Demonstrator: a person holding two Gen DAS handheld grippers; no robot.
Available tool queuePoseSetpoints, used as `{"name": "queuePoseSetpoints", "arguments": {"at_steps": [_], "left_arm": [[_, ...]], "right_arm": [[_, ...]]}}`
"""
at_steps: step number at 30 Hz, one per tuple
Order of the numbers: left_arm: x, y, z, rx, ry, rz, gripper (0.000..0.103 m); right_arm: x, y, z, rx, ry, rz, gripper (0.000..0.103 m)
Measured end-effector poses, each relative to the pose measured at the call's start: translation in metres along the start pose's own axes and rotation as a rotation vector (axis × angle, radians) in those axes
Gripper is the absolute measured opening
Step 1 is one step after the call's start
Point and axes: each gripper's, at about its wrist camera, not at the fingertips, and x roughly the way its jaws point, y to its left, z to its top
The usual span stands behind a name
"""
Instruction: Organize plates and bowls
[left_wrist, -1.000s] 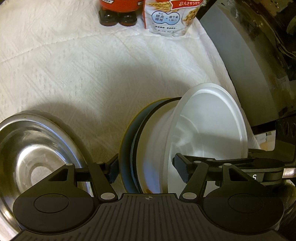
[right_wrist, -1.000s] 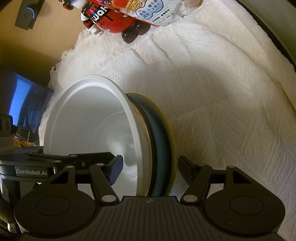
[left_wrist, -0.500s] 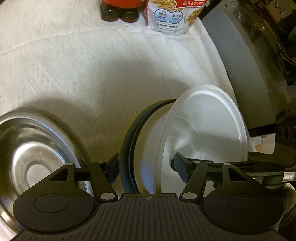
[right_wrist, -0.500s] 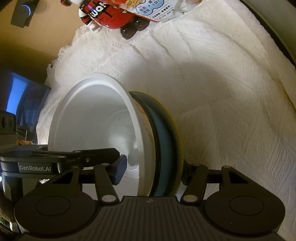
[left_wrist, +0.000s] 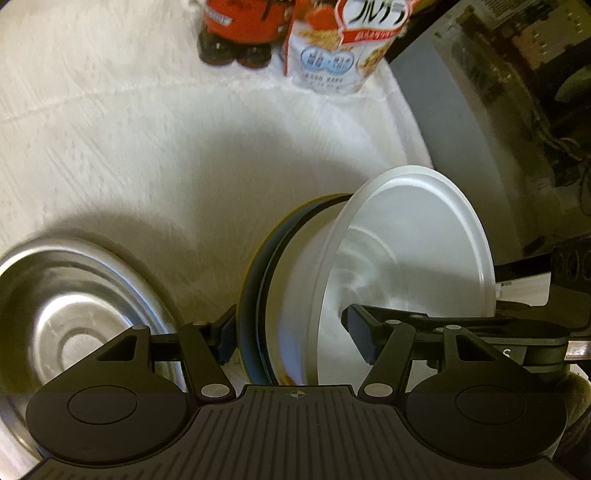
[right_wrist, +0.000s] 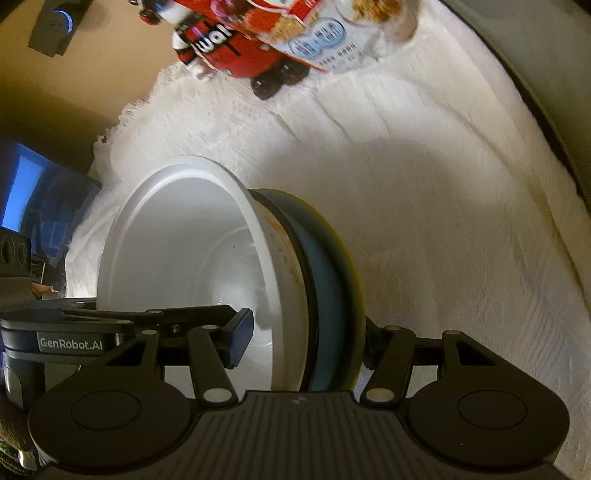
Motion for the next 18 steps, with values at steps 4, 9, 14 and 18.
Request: {"name": "queuePoseSetpoints", "arguments": {"at_steps": [4, 9, 14, 18], "left_arm": [[-0.029, 0.002, 0.002, 0.005, -0.05, 0.0, 0.066], [-0.075, 0.023, -0.001, -0.023, -0.114, 0.006, 0.066], [-0.118, 0.056, -0.009, -0.059, -0.174, 0.045, 0.065], [-0.133, 0.091, -0.02, -0.116, -0.192, 0.066, 0.066]], "right_arm": [[-0.01, 0.027, 0.007, -0.04, -0.025, 0.002, 0.059], [-0.014, 0.08, 0.014, -0.131, -0.052, 0.014, 0.059], [0.004, 0.132, 0.017, -0.199, -0.026, 0.051, 0.059], [0.034, 0.164, 0.015, -0.232, 0.023, 0.072, 0.059]]}}
